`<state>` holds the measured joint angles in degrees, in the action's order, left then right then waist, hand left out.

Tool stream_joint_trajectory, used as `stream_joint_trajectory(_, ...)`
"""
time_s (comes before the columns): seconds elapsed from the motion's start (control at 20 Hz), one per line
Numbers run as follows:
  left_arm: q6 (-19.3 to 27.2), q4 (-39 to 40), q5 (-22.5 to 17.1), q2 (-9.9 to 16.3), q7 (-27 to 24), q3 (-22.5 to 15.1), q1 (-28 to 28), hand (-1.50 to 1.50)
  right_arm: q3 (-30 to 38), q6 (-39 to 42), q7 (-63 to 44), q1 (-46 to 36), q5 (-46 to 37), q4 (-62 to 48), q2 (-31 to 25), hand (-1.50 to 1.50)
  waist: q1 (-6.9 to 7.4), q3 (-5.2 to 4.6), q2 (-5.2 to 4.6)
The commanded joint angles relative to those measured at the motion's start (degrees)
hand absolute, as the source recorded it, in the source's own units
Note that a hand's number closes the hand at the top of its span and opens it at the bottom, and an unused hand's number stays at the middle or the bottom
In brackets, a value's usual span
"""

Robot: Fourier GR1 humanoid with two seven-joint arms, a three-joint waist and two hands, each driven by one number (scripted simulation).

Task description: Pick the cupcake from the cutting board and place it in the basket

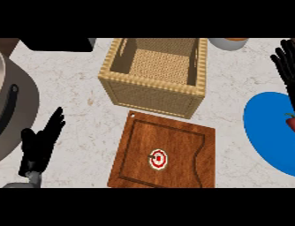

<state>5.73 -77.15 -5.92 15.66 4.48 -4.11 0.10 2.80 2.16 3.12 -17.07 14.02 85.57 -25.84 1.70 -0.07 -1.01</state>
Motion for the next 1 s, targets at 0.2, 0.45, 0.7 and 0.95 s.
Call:
stream_joint_trajectory(0.2,-1.4,-8.5,6.2,7.1,-7.0,-0.2,-9.1,0.0,-19.6,-6.3,-5.5,-4.7,-6.1,1.5,19.5,1.5,2.19,0.0,1.29)
stream_joint_trajectory(0.45,-3.2,-9.1,6.5,6.1,-7.1,-2.6,-12.0,0.0,-30.5,-22.2,-1.0,-3.2,1.4,1.2,25.5,1.5,3.16,0.05,1.08)
stream_joint_trajectory(0.7,-4.0,-8.9,5.4,7.8,-5.0,-0.5,-15.3,0.0,-41.4,-43.1,-4.8,-8.5,-11.7,0.2,25.7,-1.5,1.56,-0.31,1.78)
stream_joint_trajectory(0.95,-2.8,-7.8,6.0,7.5,-4.7,-0.2,-13.9,0.0,-42.0,-44.9,-22.2,-17.2,-28.1,-10.1,21.3,-1.5,-1.64,-0.96,2.73)
